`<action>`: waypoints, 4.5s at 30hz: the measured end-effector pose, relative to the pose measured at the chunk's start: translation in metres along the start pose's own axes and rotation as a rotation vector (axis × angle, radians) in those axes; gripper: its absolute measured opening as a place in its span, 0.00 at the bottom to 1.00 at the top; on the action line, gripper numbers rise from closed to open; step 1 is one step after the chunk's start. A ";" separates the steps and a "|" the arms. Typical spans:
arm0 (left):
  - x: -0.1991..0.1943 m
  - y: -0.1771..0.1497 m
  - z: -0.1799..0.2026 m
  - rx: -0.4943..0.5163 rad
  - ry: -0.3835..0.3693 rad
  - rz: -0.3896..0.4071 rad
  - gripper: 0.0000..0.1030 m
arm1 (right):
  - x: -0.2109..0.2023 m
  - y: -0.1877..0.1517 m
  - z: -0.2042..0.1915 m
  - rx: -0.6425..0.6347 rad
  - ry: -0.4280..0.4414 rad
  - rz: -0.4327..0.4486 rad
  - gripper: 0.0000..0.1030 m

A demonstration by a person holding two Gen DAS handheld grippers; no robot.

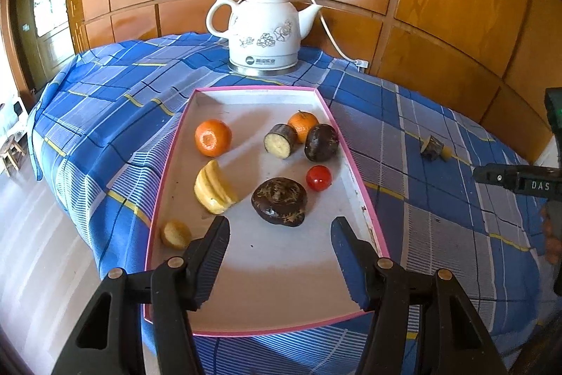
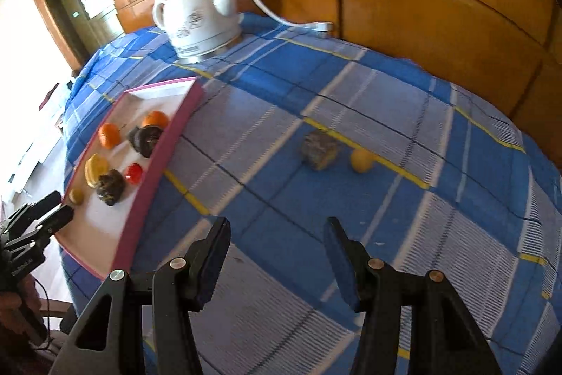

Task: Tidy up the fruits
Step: 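Move the left tool to the dark log piece while the right tool approaches the yellow ball, then close the left tool on the log piece while the right tool grasps the small yellow ball, then carry the log piece into the tray and open the left tool while the right tool holds the ball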

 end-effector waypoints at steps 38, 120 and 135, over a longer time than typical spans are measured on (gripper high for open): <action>0.038 0.038 0.108 0.190 -0.133 -0.062 0.59 | -0.019 -0.017 0.147 0.431 -0.156 0.029 0.54; 0.093 -0.024 0.186 0.282 -0.364 -0.161 0.28 | 0.095 0.043 0.068 0.071 -0.099 -0.138 0.23; 0.085 -0.026 0.191 0.322 -0.319 -0.151 0.27 | 0.053 -0.035 0.050 -0.026 -0.037 -0.179 0.23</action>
Point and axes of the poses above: each gripper's, at about its wrist camera, not at the fingertips, and x roughly the way its jaws point, z to its right, y to its top, the point moved 6 cm from there along x, roughly the way its jaws point, and after that the axes turned 1 degree about z, right-handed, at the moved point
